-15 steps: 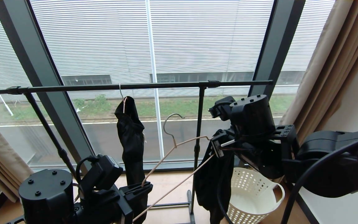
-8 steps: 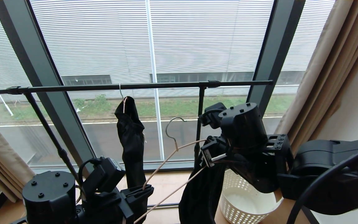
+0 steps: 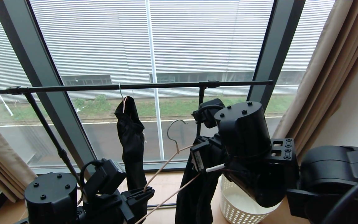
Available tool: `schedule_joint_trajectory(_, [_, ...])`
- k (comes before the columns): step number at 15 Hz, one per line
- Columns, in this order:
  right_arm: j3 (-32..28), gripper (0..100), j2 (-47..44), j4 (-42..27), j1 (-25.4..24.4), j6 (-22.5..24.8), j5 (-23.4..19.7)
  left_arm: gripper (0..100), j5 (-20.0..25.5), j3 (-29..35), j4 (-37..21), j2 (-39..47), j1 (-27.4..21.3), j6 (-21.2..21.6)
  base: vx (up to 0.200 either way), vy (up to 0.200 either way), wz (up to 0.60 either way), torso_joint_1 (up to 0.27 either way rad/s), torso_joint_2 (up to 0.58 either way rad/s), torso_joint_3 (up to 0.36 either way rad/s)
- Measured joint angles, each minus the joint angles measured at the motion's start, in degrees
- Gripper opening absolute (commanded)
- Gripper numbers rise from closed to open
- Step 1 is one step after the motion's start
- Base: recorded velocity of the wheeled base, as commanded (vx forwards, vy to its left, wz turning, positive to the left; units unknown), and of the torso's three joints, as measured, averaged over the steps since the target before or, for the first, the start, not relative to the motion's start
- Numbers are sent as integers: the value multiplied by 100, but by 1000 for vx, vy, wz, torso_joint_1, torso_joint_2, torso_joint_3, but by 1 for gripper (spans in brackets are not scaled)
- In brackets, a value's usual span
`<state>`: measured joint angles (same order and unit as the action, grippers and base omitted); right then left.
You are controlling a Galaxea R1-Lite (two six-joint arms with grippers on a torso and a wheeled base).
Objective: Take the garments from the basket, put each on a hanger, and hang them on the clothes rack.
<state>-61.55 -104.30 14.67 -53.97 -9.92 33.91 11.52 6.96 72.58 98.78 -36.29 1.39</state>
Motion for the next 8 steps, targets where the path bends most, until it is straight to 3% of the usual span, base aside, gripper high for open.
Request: schedule_joint_trajectory(8, [98, 0, 430, 9, -647, -171, -50, 0, -9, 20, 11, 41, 0, -6, 0, 0, 0, 0, 0, 0])
